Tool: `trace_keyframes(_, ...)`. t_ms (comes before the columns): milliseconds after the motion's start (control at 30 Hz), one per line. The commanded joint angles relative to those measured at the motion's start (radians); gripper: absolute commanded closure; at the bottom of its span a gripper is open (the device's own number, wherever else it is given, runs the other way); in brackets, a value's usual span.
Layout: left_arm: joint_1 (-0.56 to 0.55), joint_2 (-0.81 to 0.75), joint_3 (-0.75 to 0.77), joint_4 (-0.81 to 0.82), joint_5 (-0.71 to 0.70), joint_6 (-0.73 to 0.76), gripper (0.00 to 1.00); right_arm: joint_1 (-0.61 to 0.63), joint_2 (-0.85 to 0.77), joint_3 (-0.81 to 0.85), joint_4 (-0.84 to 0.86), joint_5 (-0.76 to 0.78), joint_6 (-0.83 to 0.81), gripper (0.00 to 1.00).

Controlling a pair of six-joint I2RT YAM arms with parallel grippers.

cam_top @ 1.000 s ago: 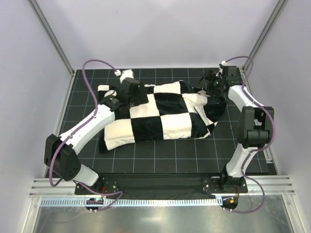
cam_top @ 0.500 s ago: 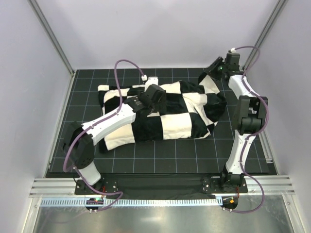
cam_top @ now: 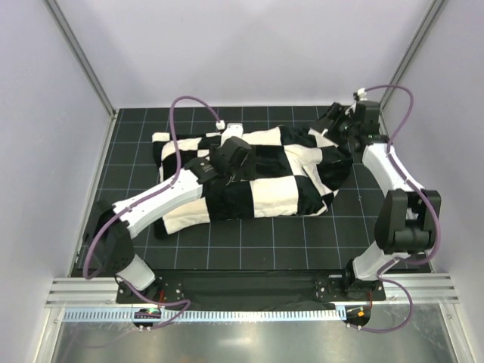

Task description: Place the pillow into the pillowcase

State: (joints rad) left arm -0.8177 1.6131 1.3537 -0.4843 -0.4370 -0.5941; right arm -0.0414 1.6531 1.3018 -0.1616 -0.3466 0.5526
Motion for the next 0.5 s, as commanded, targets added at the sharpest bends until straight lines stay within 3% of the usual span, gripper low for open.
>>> trace_keyframes(0, 0.005, -0.155, -0.060, 0.000, -0.008, -0.016, 0.14, 0.041, -0.084, -0.143, -0.024, 0.018, -0.091, 0.27)
trace_keyframes(200, 0.005, -0.309, -0.179, -0.026, 0.014, -0.049, 0.14, 0.112, -0.130, -0.309, -0.035, 0.110, -0.112, 0.23)
trace_keyframes(333, 0.005, -0.369, -0.226, -0.057, 0.023, -0.059, 0.14, 0.127, -0.077, -0.369, -0.010, 0.216, -0.109, 0.24)
trace_keyframes(367, 0.006, -0.378, -0.234, -0.062, 0.024, -0.061, 0.14, 0.127, -0.056, -0.368, -0.024, 0.221, -0.108, 0.28)
trace_keyframes(400, 0.005, -0.389, -0.248, -0.068, 0.024, -0.062, 0.14, 0.127, -0.037, -0.342, -0.050, 0.228, -0.118, 0.38)
trace_keyframes(433, 0.005, -0.410, -0.252, -0.074, 0.026, -0.064, 0.14, 0.129, -0.010, -0.322, -0.117, 0.245, -0.120, 0.62)
trace_keyframes(467, 0.005, -0.421, -0.263, -0.077, 0.021, -0.064, 0.14, 0.132, -0.012, -0.299, -0.148, 0.327, -0.122, 0.73)
